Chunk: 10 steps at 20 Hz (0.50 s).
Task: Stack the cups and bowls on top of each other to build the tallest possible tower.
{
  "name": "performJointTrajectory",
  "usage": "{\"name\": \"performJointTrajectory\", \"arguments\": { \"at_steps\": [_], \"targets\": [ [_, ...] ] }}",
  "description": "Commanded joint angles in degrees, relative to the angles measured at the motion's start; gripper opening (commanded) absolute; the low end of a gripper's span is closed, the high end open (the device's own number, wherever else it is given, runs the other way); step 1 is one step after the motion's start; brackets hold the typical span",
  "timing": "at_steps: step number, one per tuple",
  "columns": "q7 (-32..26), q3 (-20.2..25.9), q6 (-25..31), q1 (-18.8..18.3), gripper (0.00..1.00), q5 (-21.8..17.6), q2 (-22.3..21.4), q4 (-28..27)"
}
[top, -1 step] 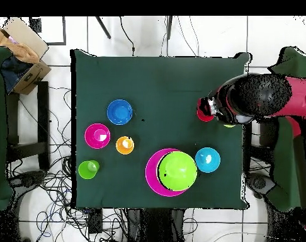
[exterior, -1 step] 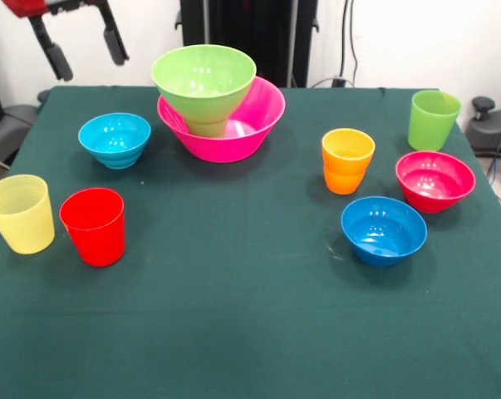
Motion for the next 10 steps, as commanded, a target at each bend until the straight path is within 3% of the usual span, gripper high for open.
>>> {"name": "performJointTrajectory", "arguments": {
  "at_steps": [1, 10],
  "targets": [
    [-14.89, -1.42, -4.38, -0.03, 1.00, -5.17, 5.01, -1.94],
    [-21.66, -0.30, -1.67, -1.09, 1.00, -6.16, 8.10, -6.25]
  ]
}}
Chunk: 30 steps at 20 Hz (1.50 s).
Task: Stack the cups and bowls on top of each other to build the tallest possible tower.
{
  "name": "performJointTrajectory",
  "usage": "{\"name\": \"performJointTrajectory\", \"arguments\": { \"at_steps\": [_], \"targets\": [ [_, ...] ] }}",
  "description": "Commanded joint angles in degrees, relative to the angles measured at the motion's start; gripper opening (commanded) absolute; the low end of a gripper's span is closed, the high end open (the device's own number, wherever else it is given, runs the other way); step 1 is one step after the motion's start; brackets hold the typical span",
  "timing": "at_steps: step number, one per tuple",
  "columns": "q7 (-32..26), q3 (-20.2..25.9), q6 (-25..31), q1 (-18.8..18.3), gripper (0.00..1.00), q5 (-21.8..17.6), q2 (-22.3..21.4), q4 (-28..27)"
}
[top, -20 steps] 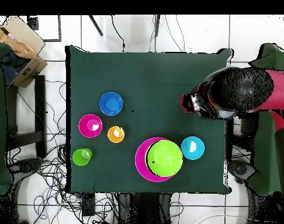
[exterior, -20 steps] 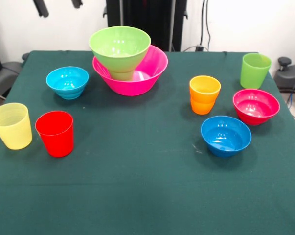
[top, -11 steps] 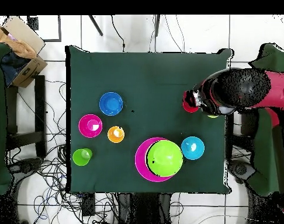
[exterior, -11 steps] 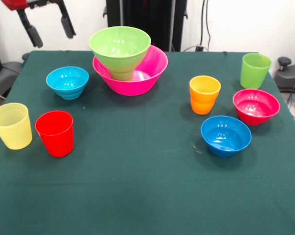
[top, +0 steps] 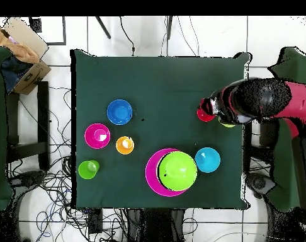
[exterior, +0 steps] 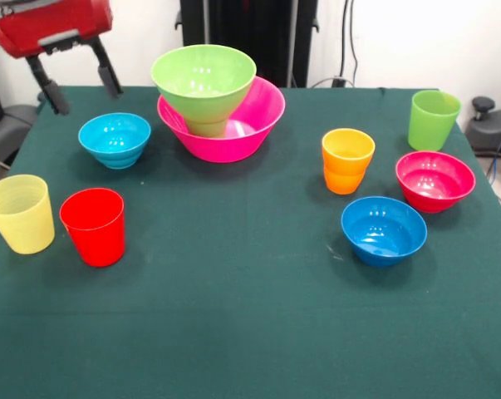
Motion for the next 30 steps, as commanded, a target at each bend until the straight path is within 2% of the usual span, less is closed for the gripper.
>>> {"name": "performJointTrajectory", "arguments": {
  "at_steps": [1, 7, 9, 17, 20, 25, 30],
  "targets": [
    [-22.27, 0.00, 1.15, -0.10, 1.00, -4.58, 3.89, -5.34],
    [-27.84, 0.94, 10.83, 0.17, 1.00, -2.60, 3.45, -11.14],
    [-28.68, 0.96, 11.83, 0.43, 1.00, -2.38, 3.64, -12.18],
    [-28.88, 0.54, 8.42, 0.31, 1.00, -2.74, 4.12, -10.80],
    [-28.75, 0.09, 5.55, -0.17, 1.00, -3.39, 4.63, -8.91],
    [-26.81, -0.92, 0.50, -0.64, 1.00, -5.13, 5.77, -5.46],
    [-24.11, -2.19, -1.56, -0.10, 1.00, -6.06, 6.84, -3.98]
  ]
}}
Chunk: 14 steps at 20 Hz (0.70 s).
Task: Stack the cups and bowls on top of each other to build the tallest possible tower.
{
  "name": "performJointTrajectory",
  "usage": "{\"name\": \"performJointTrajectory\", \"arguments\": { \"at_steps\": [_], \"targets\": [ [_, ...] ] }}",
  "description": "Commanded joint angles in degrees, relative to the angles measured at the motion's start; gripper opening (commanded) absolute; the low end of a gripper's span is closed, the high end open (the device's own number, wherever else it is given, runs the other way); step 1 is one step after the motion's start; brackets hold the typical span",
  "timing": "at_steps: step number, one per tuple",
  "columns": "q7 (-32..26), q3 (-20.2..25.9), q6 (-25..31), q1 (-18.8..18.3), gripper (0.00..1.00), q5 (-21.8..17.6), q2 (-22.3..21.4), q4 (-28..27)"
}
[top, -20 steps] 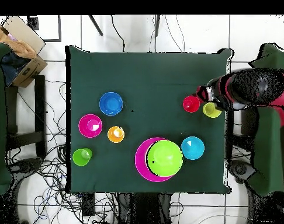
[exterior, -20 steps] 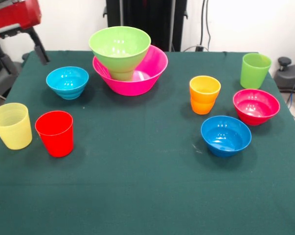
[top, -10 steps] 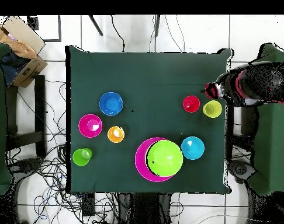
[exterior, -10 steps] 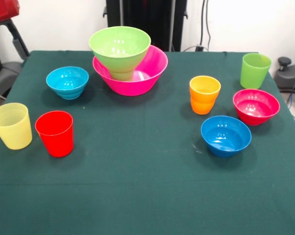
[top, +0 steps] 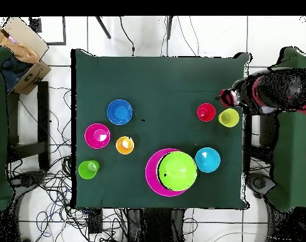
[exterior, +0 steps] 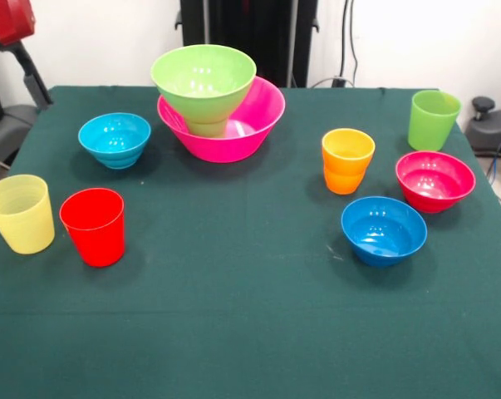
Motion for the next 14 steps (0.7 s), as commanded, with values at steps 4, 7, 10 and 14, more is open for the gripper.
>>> {"name": "performJointTrajectory", "arguments": {
  "at_steps": [4, 7, 10, 14],
  "targets": [
    [-13.79, -2.85, -4.57, 0.89, 1.00, -5.12, 3.20, 5.20],
    [-14.41, -2.87, -3.90, 1.04, 1.00, -5.19, 3.33, 4.65],
    [-14.74, -2.71, -4.82, 0.68, 1.00, -5.67, 3.24, 5.31],
    [-15.85, -2.28, -5.48, 0.02, 1.00, -6.04, 3.33, 5.77]
  ]
}}
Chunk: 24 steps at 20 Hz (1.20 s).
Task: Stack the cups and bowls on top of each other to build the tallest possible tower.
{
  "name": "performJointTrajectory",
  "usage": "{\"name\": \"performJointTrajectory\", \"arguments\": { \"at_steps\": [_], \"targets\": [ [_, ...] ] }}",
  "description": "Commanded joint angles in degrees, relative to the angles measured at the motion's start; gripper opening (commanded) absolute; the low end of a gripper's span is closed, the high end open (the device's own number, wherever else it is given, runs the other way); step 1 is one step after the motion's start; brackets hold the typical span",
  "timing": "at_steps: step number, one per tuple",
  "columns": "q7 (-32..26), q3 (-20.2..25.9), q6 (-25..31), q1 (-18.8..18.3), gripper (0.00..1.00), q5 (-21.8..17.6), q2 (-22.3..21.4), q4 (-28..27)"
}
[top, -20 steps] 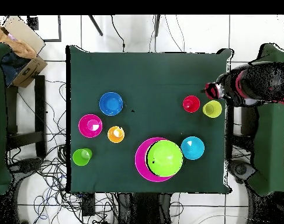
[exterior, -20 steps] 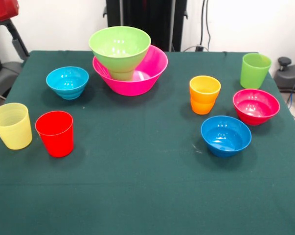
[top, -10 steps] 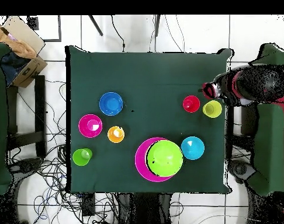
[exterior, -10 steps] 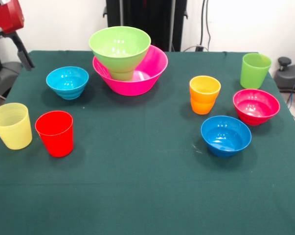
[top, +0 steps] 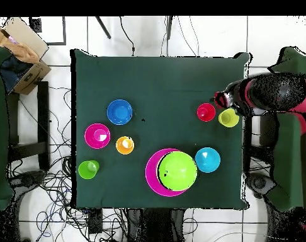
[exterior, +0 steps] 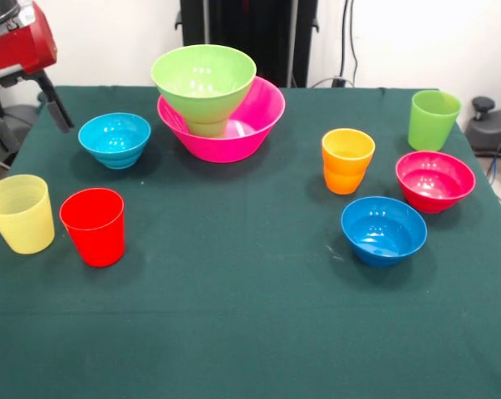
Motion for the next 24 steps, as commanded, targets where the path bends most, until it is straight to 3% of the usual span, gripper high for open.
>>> {"name": "performJointTrajectory", "arguments": {
  "at_steps": [1, 4, 7, 11, 13, 19, 20, 21, 22, 23, 24],
  "targets": [
    [-16.00, -2.12, -3.51, -0.09, 1.00, -5.35, 1.10, 4.52],
    [-15.55, -1.44, -5.20, -0.92, 1.00, -4.89, 1.47, 4.95],
    [-12.01, 0.67, -7.93, -2.83, 1.00, -0.98, 2.35, 5.49],
    [1.39, -0.84, -15.05, -1.94, 1.00, 1.28, 2.35, 5.09],
    [6.51, -3.02, -14.81, -0.47, 1.00, 2.68, 1.82, 3.89],
    [8.49, -2.91, -16.97, -1.51, 1.00, 8.76, 0.83, 5.43],
    [4.11, -2.56, -14.35, -1.70, 1.00, 8.63, 0.39, 5.82],
    [-5.59, -2.36, -8.91, -1.90, 1.00, 6.38, -0.50, 6.05],
    [-19.02, -2.15, -5.39, -1.85, 1.00, 0.76, -1.96, 6.46],
    [-26.53, -2.40, -4.26, -1.74, 1.00, -3.36, -3.21, 6.90],
    [-30.39, -1.22, -4.03, -2.83, 1.00, -4.03, -3.46, 7.87]
  ]
}}
